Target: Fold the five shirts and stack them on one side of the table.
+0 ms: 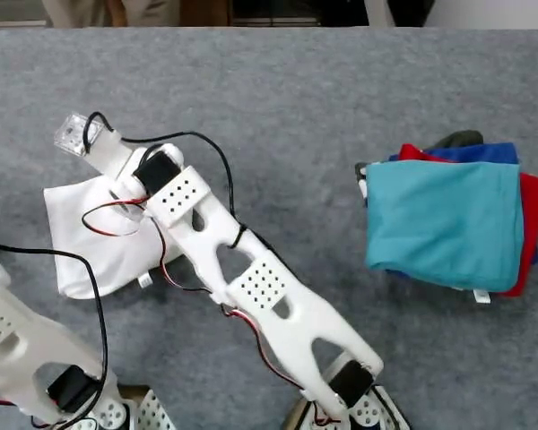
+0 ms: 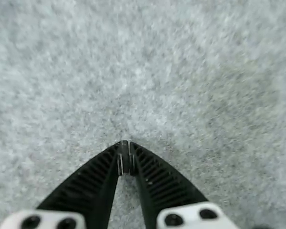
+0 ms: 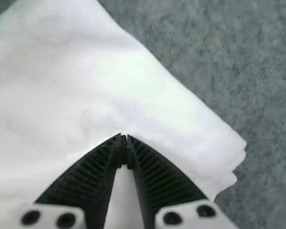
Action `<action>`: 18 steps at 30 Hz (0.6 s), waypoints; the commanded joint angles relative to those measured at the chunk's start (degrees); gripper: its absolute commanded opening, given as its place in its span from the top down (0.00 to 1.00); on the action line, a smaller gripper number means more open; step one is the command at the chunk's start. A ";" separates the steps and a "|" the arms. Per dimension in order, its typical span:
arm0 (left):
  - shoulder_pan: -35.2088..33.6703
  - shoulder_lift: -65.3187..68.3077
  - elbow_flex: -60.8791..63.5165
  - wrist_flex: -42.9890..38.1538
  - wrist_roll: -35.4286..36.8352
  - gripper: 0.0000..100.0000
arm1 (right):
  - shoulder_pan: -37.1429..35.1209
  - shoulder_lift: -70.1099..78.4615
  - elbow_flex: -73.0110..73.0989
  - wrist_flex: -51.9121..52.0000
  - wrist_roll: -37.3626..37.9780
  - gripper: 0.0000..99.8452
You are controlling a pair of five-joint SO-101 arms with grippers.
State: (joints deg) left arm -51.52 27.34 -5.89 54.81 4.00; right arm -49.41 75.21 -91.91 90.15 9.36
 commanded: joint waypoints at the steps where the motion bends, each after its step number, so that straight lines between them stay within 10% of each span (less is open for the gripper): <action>1: 0.26 -0.57 -0.79 -0.53 0.44 0.98 | 0.57 -4.70 -2.95 4.31 -0.26 0.99; 18: 0.35 -0.57 -0.79 -0.62 0.44 0.98 | 2.51 -15.43 1.54 12.22 4.13 0.99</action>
State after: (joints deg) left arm -51.52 27.34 -5.89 54.81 4.00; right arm -48.53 67.30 -92.44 101.32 12.26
